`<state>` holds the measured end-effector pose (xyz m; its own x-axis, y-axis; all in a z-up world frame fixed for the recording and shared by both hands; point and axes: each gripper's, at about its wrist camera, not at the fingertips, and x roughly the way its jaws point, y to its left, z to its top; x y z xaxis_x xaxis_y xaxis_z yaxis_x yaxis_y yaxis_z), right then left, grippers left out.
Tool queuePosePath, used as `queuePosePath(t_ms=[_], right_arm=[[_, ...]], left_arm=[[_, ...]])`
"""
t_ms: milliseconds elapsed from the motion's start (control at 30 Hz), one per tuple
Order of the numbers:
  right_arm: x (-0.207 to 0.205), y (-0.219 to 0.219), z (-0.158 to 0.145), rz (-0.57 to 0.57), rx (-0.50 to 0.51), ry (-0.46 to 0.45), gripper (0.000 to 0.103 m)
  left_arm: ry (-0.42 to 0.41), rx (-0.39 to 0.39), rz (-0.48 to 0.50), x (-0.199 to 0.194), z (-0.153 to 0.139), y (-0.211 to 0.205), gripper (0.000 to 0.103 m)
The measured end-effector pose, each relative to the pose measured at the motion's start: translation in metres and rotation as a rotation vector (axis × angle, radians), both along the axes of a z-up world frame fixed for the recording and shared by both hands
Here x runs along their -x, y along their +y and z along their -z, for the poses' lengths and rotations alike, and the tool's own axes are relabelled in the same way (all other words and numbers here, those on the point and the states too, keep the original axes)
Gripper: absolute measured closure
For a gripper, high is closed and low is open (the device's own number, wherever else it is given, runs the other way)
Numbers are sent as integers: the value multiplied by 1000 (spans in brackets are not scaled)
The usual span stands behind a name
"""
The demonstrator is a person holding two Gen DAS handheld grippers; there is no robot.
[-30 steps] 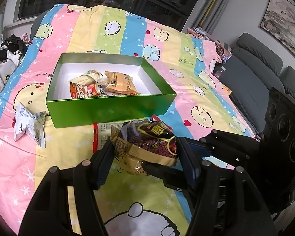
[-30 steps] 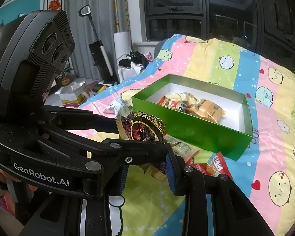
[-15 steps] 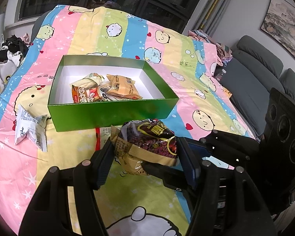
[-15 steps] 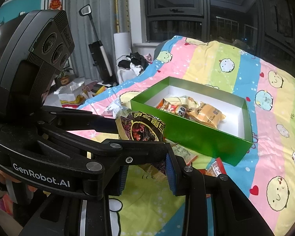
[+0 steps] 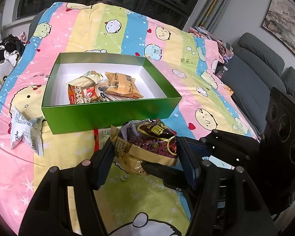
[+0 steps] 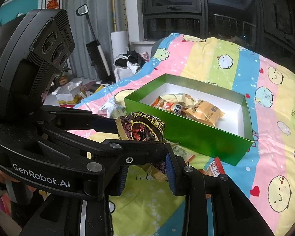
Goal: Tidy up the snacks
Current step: 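Carry the gold chocolate bag with the left gripper into the green box and release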
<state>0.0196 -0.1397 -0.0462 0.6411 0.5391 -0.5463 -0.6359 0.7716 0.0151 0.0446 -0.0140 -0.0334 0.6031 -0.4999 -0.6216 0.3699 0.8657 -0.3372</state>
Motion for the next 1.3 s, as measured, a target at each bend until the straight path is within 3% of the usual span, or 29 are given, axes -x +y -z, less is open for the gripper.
queuePosePath(t_ms=[400, 1300], right_arm=[[-20, -9, -1, 19, -16, -19, 67], [-107, 0, -23, 22, -7, -58, 67]], left_arm=[[-18, -25, 20, -23, -4, -12, 40], [-45, -7, 17, -110, -22, -3, 40]])
